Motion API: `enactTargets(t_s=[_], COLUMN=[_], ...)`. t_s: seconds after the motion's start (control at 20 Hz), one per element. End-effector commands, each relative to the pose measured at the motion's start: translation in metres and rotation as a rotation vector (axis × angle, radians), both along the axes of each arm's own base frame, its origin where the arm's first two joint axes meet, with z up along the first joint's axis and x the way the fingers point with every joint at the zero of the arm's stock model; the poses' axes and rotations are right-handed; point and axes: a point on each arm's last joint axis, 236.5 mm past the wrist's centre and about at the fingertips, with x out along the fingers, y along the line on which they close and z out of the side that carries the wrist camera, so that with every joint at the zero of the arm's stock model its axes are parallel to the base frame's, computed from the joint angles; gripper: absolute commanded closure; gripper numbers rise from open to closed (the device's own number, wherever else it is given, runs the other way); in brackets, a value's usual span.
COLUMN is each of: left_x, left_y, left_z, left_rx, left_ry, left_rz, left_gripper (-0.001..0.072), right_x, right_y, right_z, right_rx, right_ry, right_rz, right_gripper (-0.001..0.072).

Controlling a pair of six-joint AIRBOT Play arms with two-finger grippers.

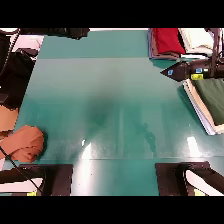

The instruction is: Fold the shirts.

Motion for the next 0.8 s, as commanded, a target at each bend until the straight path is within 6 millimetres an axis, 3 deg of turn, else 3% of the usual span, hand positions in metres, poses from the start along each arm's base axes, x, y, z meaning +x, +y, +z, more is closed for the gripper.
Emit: enactTargets(t_s=[0.0, 0.65, 0.75], left_x=[0.002, 0.003, 0.0], left_y=[0.0, -0.003, 0.009], left_z=[0.004, 0.009, 0.006], left_rx=[-0.009, -0.032, 0.0], left_ry=[-0.015, -0.029, -0.01], left_rz=[0.005, -0.001, 0.012], left_gripper=[0.068, 0.068, 0.068], right_x=[0.001, 0.001, 0.001], right_y=[0.001, 0.001, 0.001], right_z=[0.001, 0.001, 0.001], right_rx=[0.002, 0.002, 0.002], right_ry=[-0.003, -0.003, -0.003], right_rz=[-0.001, -0.001, -0.001], right_gripper=[0.0693, 0.0693, 0.0693])
